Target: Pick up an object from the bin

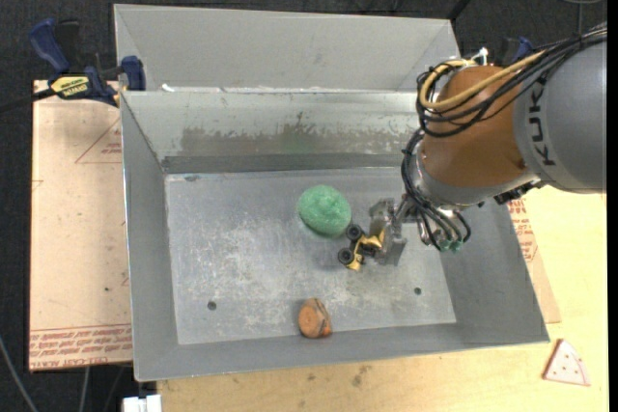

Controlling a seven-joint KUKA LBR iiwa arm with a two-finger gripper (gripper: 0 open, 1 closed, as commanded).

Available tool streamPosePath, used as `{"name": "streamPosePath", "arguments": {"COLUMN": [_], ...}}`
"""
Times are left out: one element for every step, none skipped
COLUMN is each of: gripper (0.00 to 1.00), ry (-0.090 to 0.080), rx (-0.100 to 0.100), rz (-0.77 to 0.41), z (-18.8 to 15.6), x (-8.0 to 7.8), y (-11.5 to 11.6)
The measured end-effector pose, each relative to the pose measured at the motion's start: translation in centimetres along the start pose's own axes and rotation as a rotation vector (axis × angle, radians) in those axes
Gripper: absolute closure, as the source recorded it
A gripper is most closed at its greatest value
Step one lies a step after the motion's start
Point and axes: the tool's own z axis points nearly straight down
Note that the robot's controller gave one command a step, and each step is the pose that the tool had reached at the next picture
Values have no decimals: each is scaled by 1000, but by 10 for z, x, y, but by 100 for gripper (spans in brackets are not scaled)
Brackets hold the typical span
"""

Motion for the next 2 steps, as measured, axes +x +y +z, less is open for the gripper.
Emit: {"name": "streamPosePath", "arguments": {"gripper": [100,100], "ry": [6,7], "rx": [0,0], "rz": [0,0], "z": [-5,-19], "x": [1,1], "y": [0,0]}}
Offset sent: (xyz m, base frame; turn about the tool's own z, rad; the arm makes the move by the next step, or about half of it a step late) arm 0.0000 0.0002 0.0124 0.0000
